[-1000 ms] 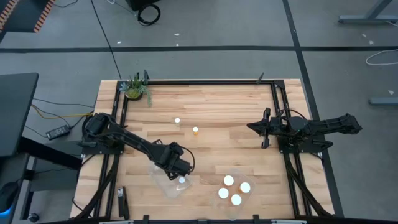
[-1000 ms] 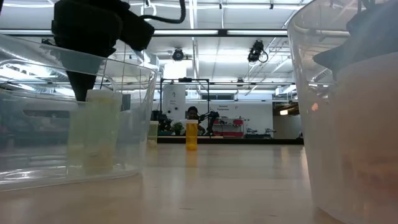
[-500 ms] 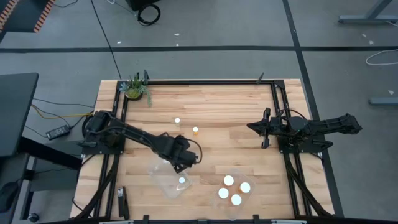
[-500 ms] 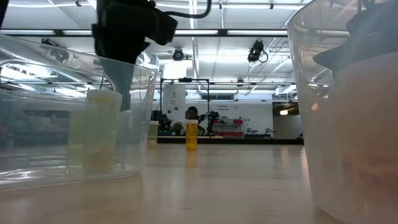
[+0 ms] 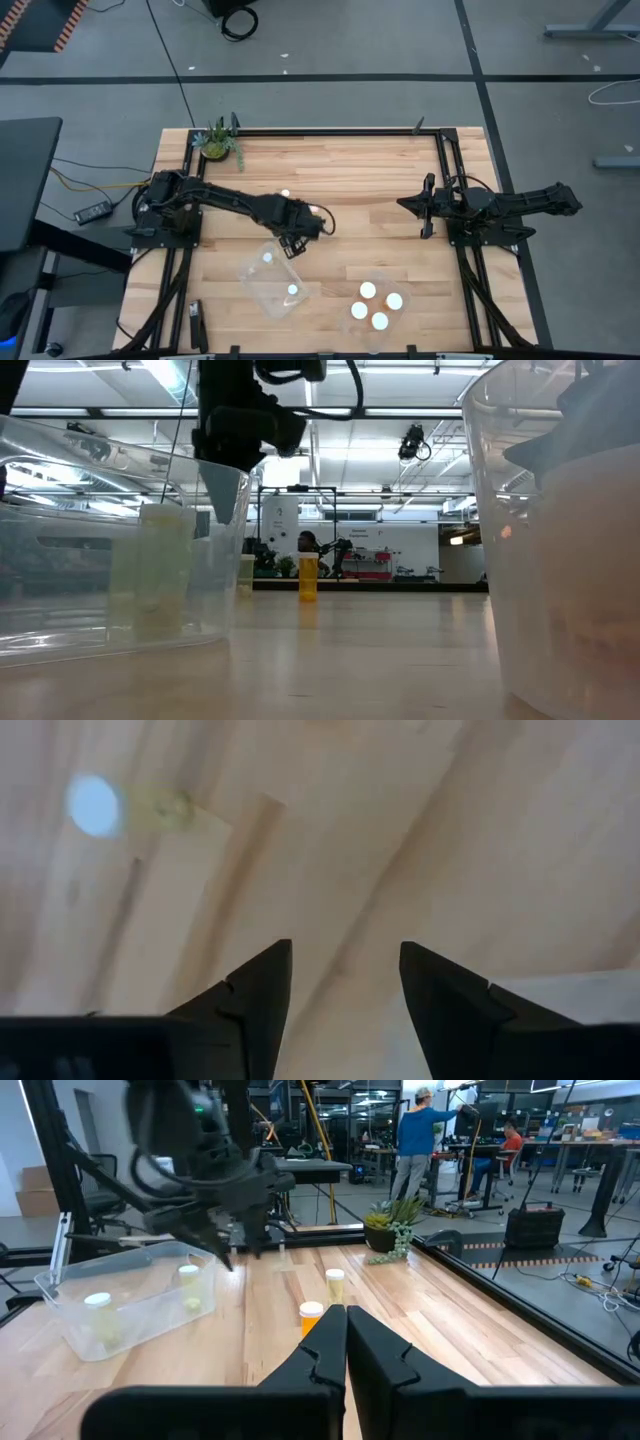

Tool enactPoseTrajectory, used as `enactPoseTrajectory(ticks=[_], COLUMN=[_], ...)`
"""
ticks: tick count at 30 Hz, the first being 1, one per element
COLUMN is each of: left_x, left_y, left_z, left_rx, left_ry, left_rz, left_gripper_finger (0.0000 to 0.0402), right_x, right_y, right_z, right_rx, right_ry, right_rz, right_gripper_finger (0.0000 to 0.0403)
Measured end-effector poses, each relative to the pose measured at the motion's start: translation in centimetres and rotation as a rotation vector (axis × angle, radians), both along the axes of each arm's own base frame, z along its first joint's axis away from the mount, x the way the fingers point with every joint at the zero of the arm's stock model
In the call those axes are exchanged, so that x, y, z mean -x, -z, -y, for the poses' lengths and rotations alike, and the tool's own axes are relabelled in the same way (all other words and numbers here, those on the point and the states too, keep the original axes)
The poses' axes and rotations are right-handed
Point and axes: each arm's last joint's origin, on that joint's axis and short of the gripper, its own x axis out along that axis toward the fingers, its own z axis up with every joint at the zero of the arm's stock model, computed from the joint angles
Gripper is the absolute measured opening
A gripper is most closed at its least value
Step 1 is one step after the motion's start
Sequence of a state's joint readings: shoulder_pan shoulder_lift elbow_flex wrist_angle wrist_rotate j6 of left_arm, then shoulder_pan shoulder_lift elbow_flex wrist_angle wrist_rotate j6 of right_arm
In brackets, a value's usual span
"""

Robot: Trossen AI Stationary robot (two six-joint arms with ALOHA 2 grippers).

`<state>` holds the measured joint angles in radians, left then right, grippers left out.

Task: Pick and place medicine bottles into bin by pill shape (circle, oval)
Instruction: Put the small yellow pill bottle into the left transparent bin

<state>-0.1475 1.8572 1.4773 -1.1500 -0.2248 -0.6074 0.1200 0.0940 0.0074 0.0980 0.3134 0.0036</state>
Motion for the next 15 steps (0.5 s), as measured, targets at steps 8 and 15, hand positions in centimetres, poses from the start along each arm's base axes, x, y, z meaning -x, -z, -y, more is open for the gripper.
enactPoseTrajectory(ticks=[8, 15], left_x=[-0.3, 0.4], left_y=[0.0, 1.5], left_z=[-4.1, -7.3], left_rx=[-0.001, 0.048], left_ry=[0.027, 0.015], left_rz=[-0.031, -0.085], left_gripper_finger=[0.0174, 0.0177], right_x=[0.0, 0.0], right_y=[0.0, 0.0], right_z=[0.0, 0.0], right_rx=[0.0, 0.0], right_ry=[0.0, 0.0], right_rz=[0.0, 0.001], right_gripper_finger=[0.0019, 0.0019])
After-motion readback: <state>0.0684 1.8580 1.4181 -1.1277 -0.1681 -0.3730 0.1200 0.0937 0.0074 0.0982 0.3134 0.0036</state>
